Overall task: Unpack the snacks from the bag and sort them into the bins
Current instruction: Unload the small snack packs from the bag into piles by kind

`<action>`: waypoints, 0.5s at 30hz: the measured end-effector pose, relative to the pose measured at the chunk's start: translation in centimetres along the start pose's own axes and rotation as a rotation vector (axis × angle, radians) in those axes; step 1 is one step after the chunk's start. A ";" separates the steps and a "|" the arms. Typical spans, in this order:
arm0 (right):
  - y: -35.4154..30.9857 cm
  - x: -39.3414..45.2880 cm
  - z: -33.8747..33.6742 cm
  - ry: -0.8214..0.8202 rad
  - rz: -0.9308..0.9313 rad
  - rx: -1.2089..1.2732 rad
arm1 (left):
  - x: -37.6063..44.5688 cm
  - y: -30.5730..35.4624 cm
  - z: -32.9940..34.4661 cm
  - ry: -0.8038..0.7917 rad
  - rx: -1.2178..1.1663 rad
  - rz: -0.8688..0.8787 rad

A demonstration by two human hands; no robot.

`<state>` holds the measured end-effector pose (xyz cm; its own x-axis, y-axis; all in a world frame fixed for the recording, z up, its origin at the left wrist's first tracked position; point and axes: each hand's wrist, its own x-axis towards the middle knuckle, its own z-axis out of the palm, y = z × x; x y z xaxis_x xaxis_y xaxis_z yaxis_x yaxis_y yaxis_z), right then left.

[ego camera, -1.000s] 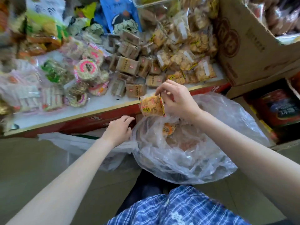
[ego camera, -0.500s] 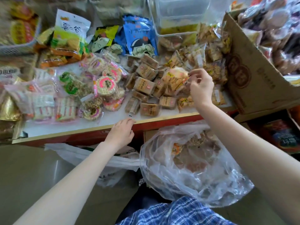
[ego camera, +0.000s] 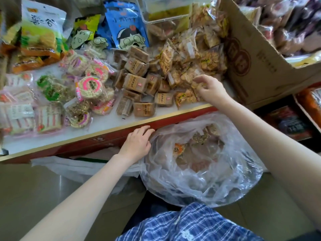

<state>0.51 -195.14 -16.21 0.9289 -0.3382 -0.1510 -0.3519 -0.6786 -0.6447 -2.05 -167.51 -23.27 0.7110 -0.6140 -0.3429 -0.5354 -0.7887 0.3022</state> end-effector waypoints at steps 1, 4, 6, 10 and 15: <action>0.7 -1.4 -0.3 -0.004 -0.025 0.000 | -0.1 0.3 0.6 -0.005 0.019 0.048; 4.0 -6.8 0.2 -0.095 -0.040 0.048 | -0.2 2.2 2.1 -0.102 0.139 0.209; 6.7 -10.1 2.0 -0.244 0.004 0.040 | 0.0 3.8 3.5 -0.203 0.257 0.322; 11.0 -12.7 7.5 -0.531 0.064 -0.077 | 0.6 4.7 5.5 -0.482 0.388 0.309; 11.2 -11.6 14.2 -0.653 0.044 -0.020 | 1.1 2.1 4.5 -0.549 0.440 0.124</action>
<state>-12.55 -189.57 -32.38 0.7904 0.0951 -0.6052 -0.3879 -0.6870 -0.6145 -4.49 -169.95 -27.04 0.3626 -0.5361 -0.7624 -0.8140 -0.5805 0.0210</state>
